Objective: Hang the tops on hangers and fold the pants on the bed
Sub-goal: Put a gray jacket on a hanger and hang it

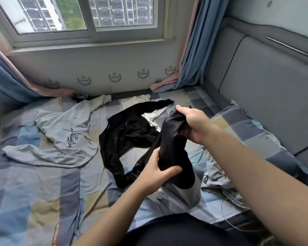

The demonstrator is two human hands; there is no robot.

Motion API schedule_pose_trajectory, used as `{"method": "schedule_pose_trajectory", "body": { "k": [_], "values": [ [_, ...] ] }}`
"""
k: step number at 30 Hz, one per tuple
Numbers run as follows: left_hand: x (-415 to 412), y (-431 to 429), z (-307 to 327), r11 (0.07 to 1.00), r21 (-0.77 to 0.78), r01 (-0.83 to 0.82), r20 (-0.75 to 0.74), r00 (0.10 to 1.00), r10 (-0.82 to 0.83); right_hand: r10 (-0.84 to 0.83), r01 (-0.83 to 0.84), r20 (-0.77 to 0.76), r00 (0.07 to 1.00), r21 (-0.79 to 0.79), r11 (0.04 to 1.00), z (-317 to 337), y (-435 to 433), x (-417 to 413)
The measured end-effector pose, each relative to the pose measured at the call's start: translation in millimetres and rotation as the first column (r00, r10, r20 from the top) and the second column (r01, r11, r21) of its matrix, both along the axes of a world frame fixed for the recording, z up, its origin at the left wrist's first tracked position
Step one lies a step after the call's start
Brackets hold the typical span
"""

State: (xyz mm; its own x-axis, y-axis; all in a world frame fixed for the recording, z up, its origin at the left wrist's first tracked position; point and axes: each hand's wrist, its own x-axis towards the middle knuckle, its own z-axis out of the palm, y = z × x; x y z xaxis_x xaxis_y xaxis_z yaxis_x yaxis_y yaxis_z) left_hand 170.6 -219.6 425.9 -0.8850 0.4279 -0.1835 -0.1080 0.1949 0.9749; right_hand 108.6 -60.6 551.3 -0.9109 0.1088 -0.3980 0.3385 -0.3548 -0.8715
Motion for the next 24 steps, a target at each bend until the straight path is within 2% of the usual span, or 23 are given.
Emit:
{"method": "schedule_pose_trajectory", "body": {
  "k": [2, 6, 8, 10, 12, 15, 17, 20, 22, 24],
  "values": [
    [0, 8, -6, 0.998, -0.068, 0.002, -0.058, 0.998, -0.006, -0.004, 0.004, 0.0, 1.0, -0.054, 0.999, 5, 2, -4],
    [-11, 17, -7, 0.964, -0.22, -0.151, -0.18, 0.977, 0.112, -0.061, 0.062, 0.009, 0.998, -0.118, 0.991, 5, 7, -10],
    [-16, 16, -4, 0.959, -0.212, -0.186, -0.222, 0.965, 0.138, -0.053, 0.055, 0.016, 0.998, -0.143, 0.988, -2, 13, -8],
    [-20, 14, -1, 0.968, -0.15, -0.2, -0.2, 0.965, 0.169, 0.034, -0.032, 0.011, 0.999, -0.132, 0.991, -12, 21, 0],
    [-23, 11, 4, 0.967, -0.086, -0.24, -0.18, 0.958, 0.222, 0.118, -0.118, 0.01, 0.993, -0.037, 0.992, -25, 29, 12],
    [-31, 6, 11, 0.94, -0.016, -0.342, -0.128, 0.933, 0.337, 0.205, -0.201, 0.004, 0.979, 0.202, 0.959, -46, 32, 39],
    [-37, 4, 17, 0.903, 0.016, -0.429, -0.074, 0.9, 0.429, 0.318, -0.302, 0.009, 0.948, 0.338, 0.891, -61, 27, 60],
    [-47, 5, 28, 0.838, 0.063, -0.542, 0.052, 0.841, 0.539, 0.475, -0.462, 0.086, 0.876, 0.436, 0.773, -86, 7, 90],
    [-50, 9, 34, 0.845, 0.081, -0.529, 0.158, 0.844, 0.513, 0.411, -0.393, 0.076, 0.909, 0.489, 0.779, -105, -5, 97],
    [-51, 12, 41, 0.869, 0.091, -0.487, 0.211, 0.862, 0.461, 0.247, -0.215, -0.002, 0.969, 0.488, 0.846, -112, -6, 90]
  ]
}}
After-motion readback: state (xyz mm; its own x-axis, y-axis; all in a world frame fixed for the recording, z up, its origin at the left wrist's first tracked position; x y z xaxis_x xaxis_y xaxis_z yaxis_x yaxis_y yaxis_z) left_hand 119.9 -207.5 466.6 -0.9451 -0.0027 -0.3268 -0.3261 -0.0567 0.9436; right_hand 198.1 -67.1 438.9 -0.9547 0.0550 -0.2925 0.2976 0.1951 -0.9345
